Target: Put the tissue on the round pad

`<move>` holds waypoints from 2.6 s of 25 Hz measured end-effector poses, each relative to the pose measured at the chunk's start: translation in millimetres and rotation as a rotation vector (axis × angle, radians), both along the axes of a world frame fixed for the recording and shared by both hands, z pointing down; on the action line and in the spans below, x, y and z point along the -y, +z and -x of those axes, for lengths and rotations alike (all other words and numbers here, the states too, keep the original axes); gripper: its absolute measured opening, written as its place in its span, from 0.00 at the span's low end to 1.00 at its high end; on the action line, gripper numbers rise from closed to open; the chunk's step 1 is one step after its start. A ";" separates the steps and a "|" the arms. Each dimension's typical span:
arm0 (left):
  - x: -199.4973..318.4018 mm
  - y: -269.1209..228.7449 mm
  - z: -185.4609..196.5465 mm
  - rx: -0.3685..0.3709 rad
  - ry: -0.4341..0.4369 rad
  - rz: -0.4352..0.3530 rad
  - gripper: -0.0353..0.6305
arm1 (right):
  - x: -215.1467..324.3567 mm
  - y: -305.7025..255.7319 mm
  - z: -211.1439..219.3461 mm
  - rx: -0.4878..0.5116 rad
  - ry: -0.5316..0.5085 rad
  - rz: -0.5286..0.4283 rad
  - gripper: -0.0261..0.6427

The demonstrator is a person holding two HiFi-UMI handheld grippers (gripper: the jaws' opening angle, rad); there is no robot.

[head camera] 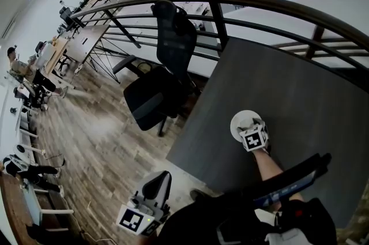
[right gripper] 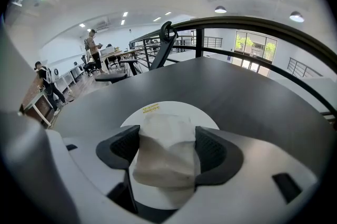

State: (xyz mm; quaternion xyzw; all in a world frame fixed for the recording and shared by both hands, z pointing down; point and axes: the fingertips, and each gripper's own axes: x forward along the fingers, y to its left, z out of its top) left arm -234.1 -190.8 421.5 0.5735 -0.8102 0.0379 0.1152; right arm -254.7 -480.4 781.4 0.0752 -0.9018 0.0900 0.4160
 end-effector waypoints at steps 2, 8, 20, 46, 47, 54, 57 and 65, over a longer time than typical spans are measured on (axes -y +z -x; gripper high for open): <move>0.6 1.2 -0.8 -0.004 0.003 -0.002 0.06 | -0.3 2.5 0.5 -0.015 -0.012 -0.015 0.53; -0.7 2.9 2.2 -0.007 -0.009 0.000 0.06 | 0.7 7.3 0.1 -0.055 -0.019 -0.015 0.53; 0.1 -5.4 -1.1 -0.016 -0.003 -0.016 0.06 | -5.8 4.7 1.2 -0.043 -0.055 0.016 0.60; -6.7 8.7 -9.5 -0.015 0.254 -0.079 0.06 | -36.6 -193.6 -32.2 0.479 0.149 -0.095 0.23; -11.4 8.9 -8.1 -0.015 0.268 -0.087 0.06 | -43.7 -202.3 -35.0 0.503 0.162 -0.093 0.20; -51.8 2.5 -1.3 -0.031 0.349 -0.157 0.06 | -101.5 -249.1 -62.0 0.566 0.226 -0.133 0.04; -73.1 7.9 4.9 -0.066 0.357 -0.165 0.06 | -128.1 -257.7 -72.4 0.564 0.242 -0.143 0.04; -123.5 12.9 19.0 -0.103 0.408 -0.215 0.06 | -195.2 -291.7 -96.3 0.593 0.309 -0.192 0.04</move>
